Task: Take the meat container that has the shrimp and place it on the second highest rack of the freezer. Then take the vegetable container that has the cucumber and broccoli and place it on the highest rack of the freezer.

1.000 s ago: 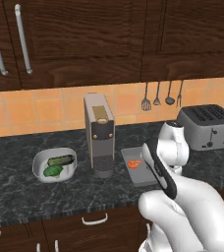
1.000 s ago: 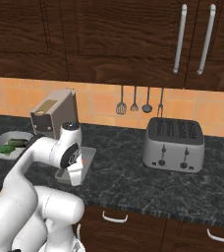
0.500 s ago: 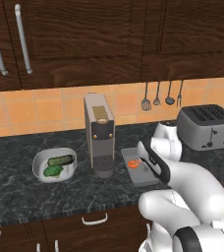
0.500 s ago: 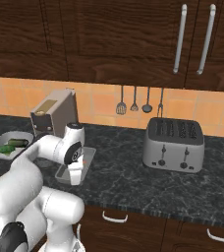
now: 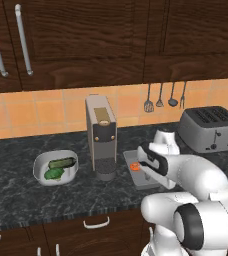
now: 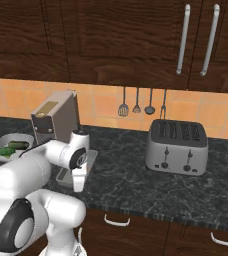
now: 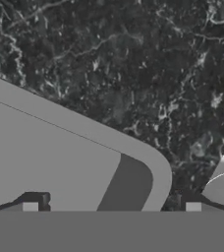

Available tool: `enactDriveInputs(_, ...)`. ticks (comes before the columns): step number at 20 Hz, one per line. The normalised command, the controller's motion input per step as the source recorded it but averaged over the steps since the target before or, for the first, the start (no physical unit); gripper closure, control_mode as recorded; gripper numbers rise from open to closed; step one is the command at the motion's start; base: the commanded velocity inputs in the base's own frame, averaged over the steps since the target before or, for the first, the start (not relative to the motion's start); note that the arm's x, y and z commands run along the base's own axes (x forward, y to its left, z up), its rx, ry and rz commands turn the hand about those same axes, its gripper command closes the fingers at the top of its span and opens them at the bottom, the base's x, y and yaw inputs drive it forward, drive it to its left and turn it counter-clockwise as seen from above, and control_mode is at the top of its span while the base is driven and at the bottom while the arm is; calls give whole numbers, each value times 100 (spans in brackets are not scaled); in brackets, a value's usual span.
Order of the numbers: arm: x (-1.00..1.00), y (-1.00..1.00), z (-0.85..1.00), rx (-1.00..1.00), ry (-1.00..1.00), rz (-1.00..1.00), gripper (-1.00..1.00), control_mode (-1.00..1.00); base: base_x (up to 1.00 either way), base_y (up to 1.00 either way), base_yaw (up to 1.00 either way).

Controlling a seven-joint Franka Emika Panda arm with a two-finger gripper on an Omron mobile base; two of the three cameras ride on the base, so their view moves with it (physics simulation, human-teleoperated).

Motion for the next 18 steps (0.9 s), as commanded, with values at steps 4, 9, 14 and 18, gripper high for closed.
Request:
enactDriveInputs(4, 0, 8, -48, 0, 0, -2, 100, -100, 0, 0, 0)
enactDriveInputs(9, 0, 2, -52, 0, 2, -1, 100, -100, 0, 0, 0)
enactDriveInputs(14, -17, 0, -13, 0, -5, -4, 100, -100, 0, 0, 0)
enactDriveInputs(18, -40, -2, 13, 0, -22, -20, 100, -100, 0, 0, 0)
